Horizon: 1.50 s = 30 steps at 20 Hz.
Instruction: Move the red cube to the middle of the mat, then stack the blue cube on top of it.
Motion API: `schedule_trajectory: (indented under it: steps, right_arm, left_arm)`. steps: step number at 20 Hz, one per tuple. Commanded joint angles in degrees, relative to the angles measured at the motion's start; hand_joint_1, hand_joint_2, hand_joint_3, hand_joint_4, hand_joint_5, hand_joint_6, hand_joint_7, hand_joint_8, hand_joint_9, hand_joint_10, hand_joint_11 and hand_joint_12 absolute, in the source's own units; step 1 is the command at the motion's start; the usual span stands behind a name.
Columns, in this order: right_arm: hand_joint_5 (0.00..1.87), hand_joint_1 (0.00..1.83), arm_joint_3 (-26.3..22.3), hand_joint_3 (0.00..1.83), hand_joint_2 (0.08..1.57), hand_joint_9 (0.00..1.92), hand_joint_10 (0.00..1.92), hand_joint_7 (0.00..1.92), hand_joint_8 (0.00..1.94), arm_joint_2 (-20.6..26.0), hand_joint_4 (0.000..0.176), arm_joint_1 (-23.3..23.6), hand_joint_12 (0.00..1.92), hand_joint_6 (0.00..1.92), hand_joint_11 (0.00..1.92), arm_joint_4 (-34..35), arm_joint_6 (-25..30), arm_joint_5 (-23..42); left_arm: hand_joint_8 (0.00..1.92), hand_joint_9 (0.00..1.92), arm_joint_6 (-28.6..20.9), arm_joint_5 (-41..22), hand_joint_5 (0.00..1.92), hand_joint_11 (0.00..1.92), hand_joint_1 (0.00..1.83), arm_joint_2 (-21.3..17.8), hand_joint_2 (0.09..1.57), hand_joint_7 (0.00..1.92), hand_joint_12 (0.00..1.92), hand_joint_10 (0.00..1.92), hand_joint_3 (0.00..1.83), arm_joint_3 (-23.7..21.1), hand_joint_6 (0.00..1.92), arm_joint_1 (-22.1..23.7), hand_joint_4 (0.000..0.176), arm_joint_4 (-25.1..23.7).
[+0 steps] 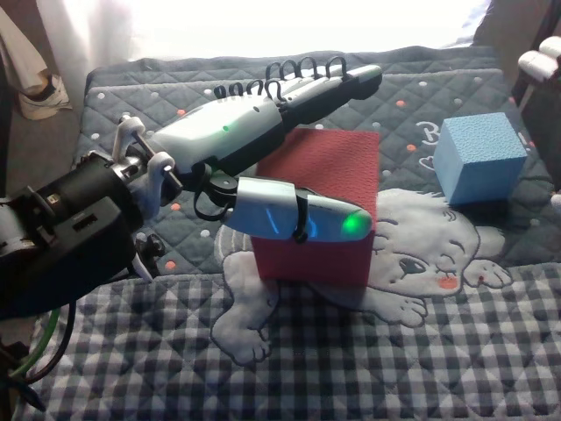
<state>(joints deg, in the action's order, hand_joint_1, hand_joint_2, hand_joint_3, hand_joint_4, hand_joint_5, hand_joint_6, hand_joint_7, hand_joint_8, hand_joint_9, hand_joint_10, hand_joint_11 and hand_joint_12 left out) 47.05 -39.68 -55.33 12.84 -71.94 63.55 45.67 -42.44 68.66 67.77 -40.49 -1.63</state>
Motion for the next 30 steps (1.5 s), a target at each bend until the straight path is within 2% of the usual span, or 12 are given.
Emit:
schedule_trajectory:
  steps: [1,5,6,7,8,21,22,23,24,25,26,30]
  right_arm:
    - [0.00,0.43,0.27,0.00,1.30,0.00,0.00,0.00,0.00,0.22,0.000,0.21,0.60,0.00,0.00,0.43,0.41,7.56]
    - [0.00,0.53,2.46,0.00,1.26,0.01,0.01,0.00,0.00,-0.97,0.000,0.22,0.42,0.00,0.00,-0.26,6.28,7.45]
    - [0.00,0.65,3.87,0.00,1.25,0.02,0.01,0.00,0.00,-1.91,0.000,0.24,0.03,0.00,0.00,-0.26,9.01,7.23]
    - [0.00,0.65,5.16,0.00,1.25,0.02,0.01,0.00,0.00,-2.72,0.000,0.37,0.03,0.00,0.00,-0.22,11.47,6.74]
    - [0.00,0.74,6.55,0.02,1.19,0.17,0.05,0.05,0.01,-3.62,0.000,0.62,0.64,0.00,0.00,-0.01,13.45,6.07]
    - [0.05,1.01,20.31,0.00,1.10,0.16,0.24,0.12,0.00,-17.02,0.000,14.18,1.32,0.01,0.00,0.18,15.64,-18.45]
    - [0.16,1.08,21.25,0.00,1.14,0.20,1.03,0.37,0.41,-17.97,0.000,14.96,1.71,0.77,0.00,0.17,15.64,-20.11]
    - [0.16,1.08,21.91,0.00,1.14,0.20,1.03,0.37,0.41,-18.71,0.000,15.71,1.71,0.77,0.00,0.04,15.46,-21.24]
    - [0.17,1.22,21.81,0.01,1.15,0.40,1.74,0.35,1.56,-18.80,0.000,16.18,1.88,1.69,0.42,-0.34,15.20,-21.28]
    - [0.85,1.48,21.46,0.01,1.17,1.05,1.89,0.98,1.86,-18.62,0.000,16.71,1.91,1.88,1.09,-1.35,15.20,-21.24]
    - [1.19,1.52,20.95,0.03,1.19,1.39,1.92,1.30,1.94,-18.30,0.000,17.23,1.92,1.92,1.46,-2.38,15.20,-21.04]
    - [1.08,1.49,16.53,0.05,1.18,1.28,1.92,1.17,1.94,-13.59,0.000,18.25,1.92,1.92,1.44,-6.33,15.64,-16.62]
  left_arm:
    - [0.00,0.00,-1.41,-9.35,0.00,0.00,0.41,-0.68,0.87,0.00,0.00,0.00,0.00,-0.17,0.00,-0.39,0.176,0.79]
    - [0.00,0.00,-1.28,-21.26,0.00,0.00,0.57,-5.51,0.97,0.00,0.00,0.00,0.01,-2.95,0.00,-7.01,0.124,8.96]
    - [0.01,0.00,0.05,-25.13,0.00,0.00,0.51,-7.69,1.01,0.02,0.00,0.00,0.02,-4.45,0.00,-9.16,0.157,12.48]
    - [0.01,0.00,1.32,-27.44,0.00,0.00,0.51,-9.02,1.01,0.02,0.00,0.00,0.02,-5.45,0.00,-10.31,0.157,14.26]
    - [0.01,0.00,2.41,-29.72,0.04,0.00,0.48,-10.34,1.07,0.04,0.00,0.00,0.02,-6.47,0.01,-11.59,0.129,15.91]
    - [0.00,0.00,3.74,-38.09,0.08,0.01,0.60,-13.40,1.06,0.01,0.01,0.00,0.00,-9.33,0.01,-18.14,0.115,22.07]
    - [0.01,0.00,3.73,-38.50,0.08,0.00,0.61,-13.41,1.08,0.02,0.00,0.00,0.01,-9.45,0.01,-18.58,0.111,22.37]
    - [0.01,0.00,3.72,-38.79,0.08,0.00,0.61,-13.42,1.08,0.02,0.00,0.00,0.01,-9.52,0.01,-18.96,0.111,22.65]
    - [0.00,0.00,3.72,-38.92,0.08,0.00,0.62,-13.42,1.09,0.01,0.00,0.00,0.01,-9.55,0.01,-19.28,0.113,22.80]
    - [0.00,0.00,3.72,-38.91,0.09,0.01,0.62,-13.43,1.10,0.02,0.00,0.00,0.02,-9.58,0.01,-19.53,0.121,22.83]
    - [0.00,0.00,3.72,-38.91,0.08,0.00,0.61,-13.54,1.10,0.00,0.00,0.00,0.01,-9.62,0.00,-19.83,0.155,22.93]
    - [0.00,0.00,3.71,-39.43,0.09,0.02,0.63,-13.56,1.13,0.01,0.01,0.00,0.02,-9.69,0.01,-20.28,0.157,23.56]
